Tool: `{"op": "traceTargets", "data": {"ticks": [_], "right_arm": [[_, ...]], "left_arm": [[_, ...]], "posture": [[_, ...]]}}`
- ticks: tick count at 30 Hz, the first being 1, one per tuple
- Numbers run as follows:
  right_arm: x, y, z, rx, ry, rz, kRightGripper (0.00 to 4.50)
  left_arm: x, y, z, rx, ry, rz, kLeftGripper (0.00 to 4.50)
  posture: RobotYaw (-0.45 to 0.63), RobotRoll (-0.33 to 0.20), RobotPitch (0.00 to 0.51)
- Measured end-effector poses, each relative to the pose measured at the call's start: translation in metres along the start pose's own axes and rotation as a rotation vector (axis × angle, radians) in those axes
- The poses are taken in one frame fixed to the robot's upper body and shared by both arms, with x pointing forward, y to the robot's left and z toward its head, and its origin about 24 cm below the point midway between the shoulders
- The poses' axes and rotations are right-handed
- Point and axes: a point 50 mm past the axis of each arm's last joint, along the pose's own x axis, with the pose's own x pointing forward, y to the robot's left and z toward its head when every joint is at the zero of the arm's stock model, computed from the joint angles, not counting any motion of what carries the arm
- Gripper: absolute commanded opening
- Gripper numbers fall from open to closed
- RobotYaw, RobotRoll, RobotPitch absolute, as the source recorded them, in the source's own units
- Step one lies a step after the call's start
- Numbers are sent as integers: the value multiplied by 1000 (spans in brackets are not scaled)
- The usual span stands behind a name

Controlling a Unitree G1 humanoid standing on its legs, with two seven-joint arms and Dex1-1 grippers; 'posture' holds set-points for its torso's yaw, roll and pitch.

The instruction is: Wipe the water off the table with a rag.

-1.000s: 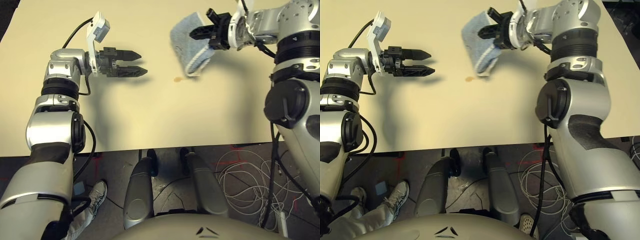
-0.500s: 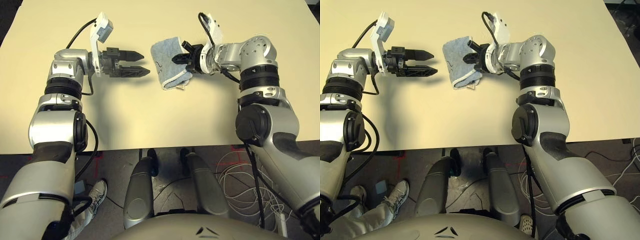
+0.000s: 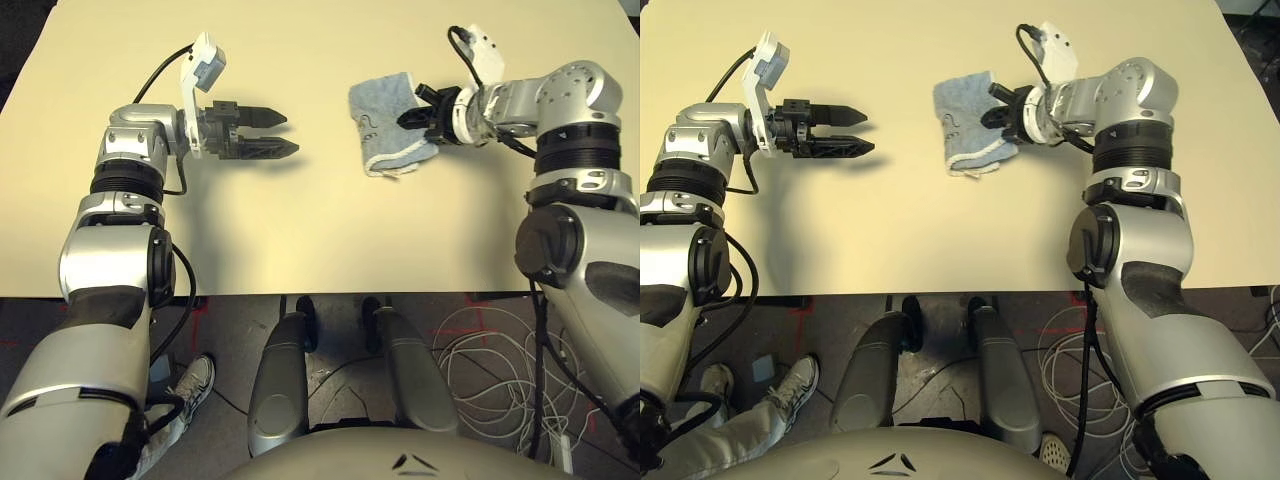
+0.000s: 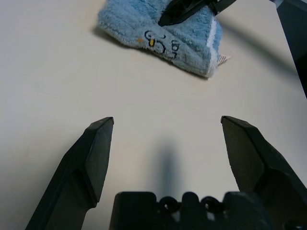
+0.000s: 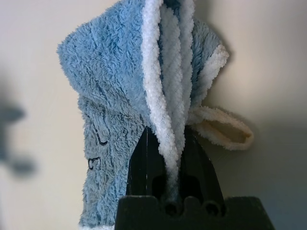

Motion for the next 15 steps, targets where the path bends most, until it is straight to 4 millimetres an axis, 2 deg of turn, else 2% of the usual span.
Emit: {"op": "traceTargets", "data": {"ticks": [11,15], "right_arm": [[-13,-31,15,-51,-101,-203,35],[-16,-20,26,-59,-145,-205,35]], "left_arm": [[1,0,1,6,-2,4,4500],[1,0,1,7,-3,5,4500]], "posture": [[-108,0,335],[-112,0,333]]}}
